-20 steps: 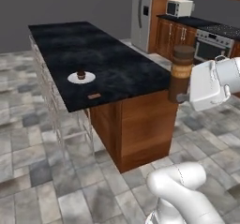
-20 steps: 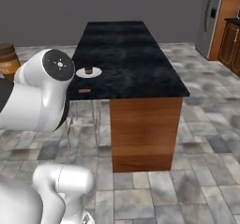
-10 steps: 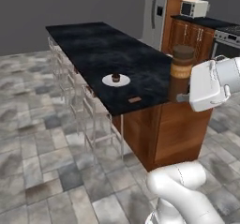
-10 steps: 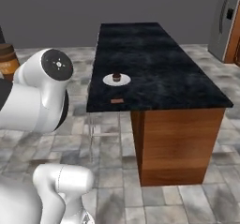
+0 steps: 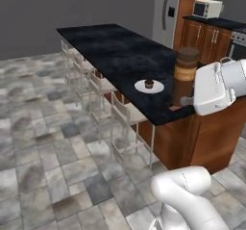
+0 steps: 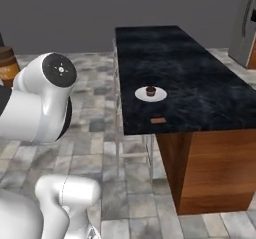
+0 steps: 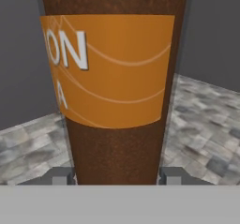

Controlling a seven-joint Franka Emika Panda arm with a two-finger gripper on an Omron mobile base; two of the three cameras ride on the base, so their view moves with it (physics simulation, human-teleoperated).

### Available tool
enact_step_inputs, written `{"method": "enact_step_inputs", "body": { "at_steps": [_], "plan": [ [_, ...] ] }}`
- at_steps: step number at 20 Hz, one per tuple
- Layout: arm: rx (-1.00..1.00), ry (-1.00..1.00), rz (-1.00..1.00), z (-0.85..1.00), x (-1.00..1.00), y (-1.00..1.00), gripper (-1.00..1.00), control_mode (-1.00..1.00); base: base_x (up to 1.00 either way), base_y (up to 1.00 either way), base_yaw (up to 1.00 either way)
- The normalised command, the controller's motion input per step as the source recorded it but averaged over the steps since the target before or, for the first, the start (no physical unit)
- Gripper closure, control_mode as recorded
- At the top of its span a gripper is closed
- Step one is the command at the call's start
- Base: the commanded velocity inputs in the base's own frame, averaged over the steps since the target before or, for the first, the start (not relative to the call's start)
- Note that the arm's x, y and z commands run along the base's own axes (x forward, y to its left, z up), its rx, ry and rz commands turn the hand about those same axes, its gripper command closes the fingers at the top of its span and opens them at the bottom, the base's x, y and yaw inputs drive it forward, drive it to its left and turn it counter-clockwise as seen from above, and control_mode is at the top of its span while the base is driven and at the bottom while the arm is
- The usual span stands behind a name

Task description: Take the cinnamon bottle from the cabinet and place it on the dining table, next to the plate with the cupcake. Then take the chocolate from the dining counter and place it on the cupcake plate.

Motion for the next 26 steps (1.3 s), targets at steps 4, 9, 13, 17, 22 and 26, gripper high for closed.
{"method": "enact_step_inputs", "body": {
  "at_steps": [4,9,13,17,22,26],
  "plan": [
    [0.0,0.0,0.0,0.0,0.0,0.0,1.0,1.0,0.49,0.66,-0.24],
    [0.0,0.0,0.0,0.0,0.0,0.0,1.0,1.0,0.49,0.63,-0.27],
    [0.0,0.0,0.0,0.0,0.0,0.0,1.0,1.0,0.48,0.59,-0.31],
    [0.0,0.0,0.0,0.0,0.0,0.0,1.0,1.0,0.46,0.56,-0.34],
    [0.0,0.0,0.0,0.0,0.0,0.0,1.0,1.0,0.44,0.51,-0.4],
    [0.0,0.0,0.0,0.0,0.0,0.0,1.0,1.0,0.34,0.49,-0.49]
  ]
}}
